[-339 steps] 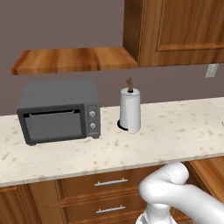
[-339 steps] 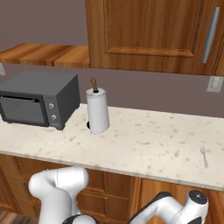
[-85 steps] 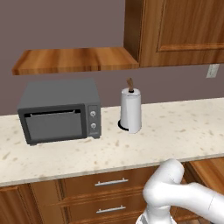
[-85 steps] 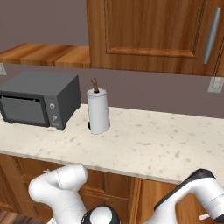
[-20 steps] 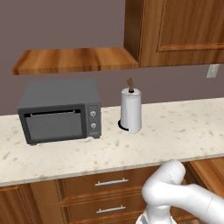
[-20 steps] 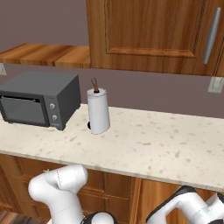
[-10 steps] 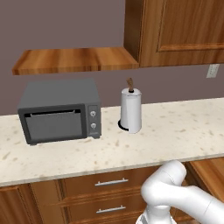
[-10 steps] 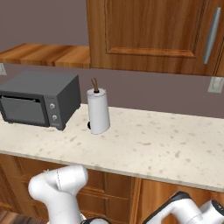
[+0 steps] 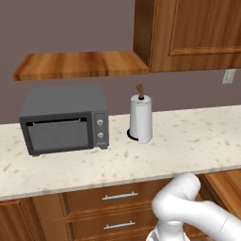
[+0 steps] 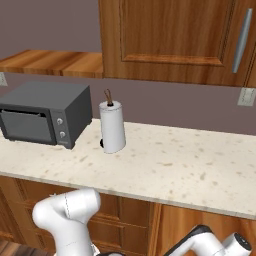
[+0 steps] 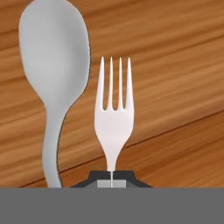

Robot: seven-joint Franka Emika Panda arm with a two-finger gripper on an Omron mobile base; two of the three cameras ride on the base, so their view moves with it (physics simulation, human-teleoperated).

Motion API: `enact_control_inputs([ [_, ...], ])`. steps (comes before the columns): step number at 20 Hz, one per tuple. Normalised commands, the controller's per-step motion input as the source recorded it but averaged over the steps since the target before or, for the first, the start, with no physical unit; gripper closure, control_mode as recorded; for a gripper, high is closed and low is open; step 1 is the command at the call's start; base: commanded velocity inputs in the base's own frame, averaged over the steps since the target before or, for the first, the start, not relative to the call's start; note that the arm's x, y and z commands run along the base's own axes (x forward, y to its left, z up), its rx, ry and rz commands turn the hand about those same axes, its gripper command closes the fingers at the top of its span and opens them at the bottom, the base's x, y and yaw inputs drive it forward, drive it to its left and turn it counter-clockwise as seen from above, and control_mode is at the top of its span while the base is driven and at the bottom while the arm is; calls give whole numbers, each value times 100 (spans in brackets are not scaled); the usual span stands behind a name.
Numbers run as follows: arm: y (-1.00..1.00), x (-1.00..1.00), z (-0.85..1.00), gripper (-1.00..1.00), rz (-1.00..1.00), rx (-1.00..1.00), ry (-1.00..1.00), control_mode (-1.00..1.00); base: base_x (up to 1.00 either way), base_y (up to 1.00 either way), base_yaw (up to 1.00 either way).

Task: Organize the utensils by type. Pick up the wooden spoons from the counter and place them in the open cabinet. Then pick up the metallic utensils from the counter and place them in the open drawer.

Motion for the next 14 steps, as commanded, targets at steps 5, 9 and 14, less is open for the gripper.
enact_control_inputs([
  [5, -4, 0, -20, 100, 0, 0, 5, -100, 0, 0, 0],
  [9, -8, 0, -13, 100, 0, 0, 4, -100, 0, 0, 0],
  [14, -6, 0, -5, -100, 0, 0, 8, -100, 0, 0, 0],
])
